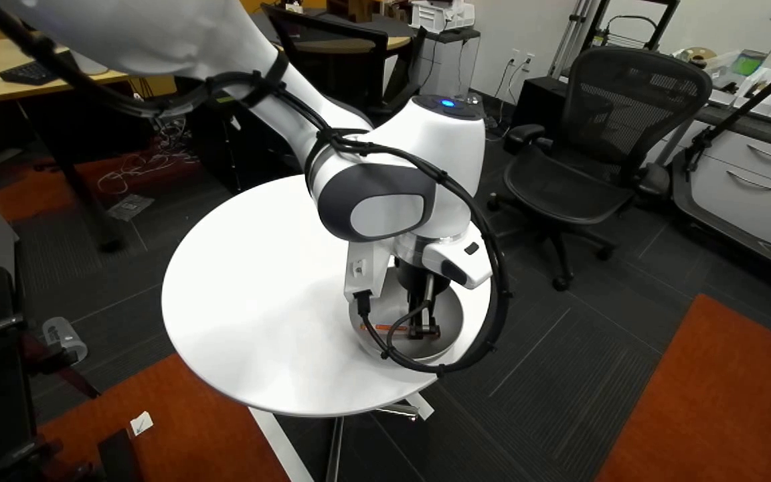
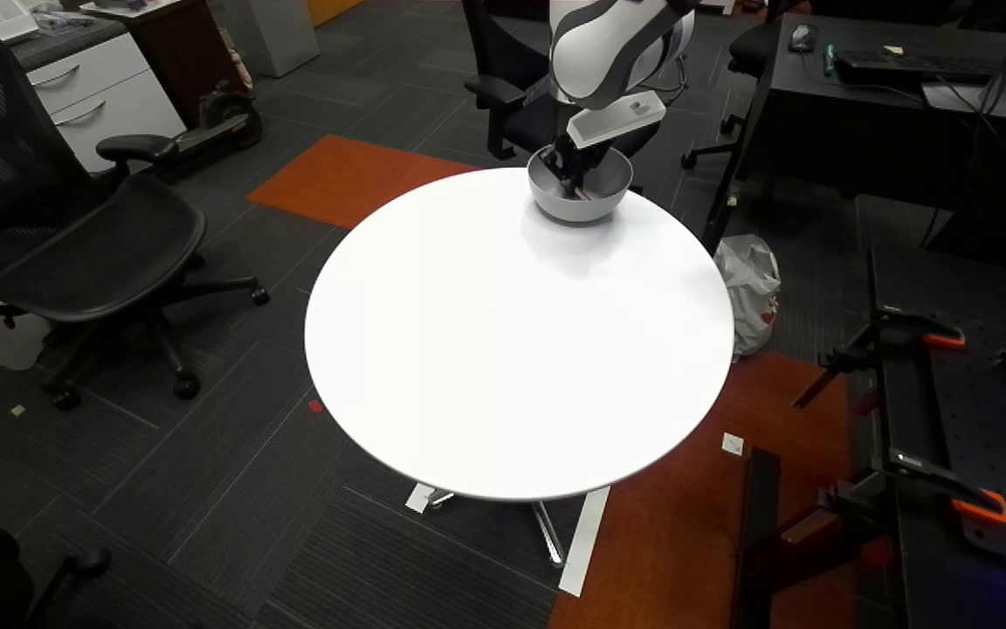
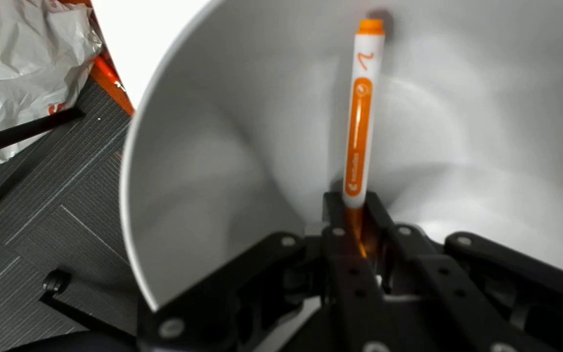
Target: Remove the orange marker from the grey bowl
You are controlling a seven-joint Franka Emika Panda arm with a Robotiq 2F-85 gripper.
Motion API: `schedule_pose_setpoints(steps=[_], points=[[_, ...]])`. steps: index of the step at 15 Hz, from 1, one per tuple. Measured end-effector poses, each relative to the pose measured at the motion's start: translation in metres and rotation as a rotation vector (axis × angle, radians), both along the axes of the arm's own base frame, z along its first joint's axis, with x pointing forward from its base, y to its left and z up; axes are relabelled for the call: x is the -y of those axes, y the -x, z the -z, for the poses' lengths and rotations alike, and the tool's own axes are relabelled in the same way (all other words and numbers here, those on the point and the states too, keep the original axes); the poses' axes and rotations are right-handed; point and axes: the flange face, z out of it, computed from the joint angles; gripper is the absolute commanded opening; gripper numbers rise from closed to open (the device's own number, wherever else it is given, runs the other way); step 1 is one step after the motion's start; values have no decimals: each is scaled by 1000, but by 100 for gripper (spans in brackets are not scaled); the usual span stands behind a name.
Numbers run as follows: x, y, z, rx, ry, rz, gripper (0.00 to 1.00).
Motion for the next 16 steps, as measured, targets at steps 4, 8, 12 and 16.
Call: schedule_pose_setpoints(steps=[4,8,12,16], points=[[-8,8,-29,49,14,-4,3],[-27,28,-67,128,44,-22,3],[-58,49,-102,219,99,-75,3],[-100,65,-130,307,171,-165,3]])
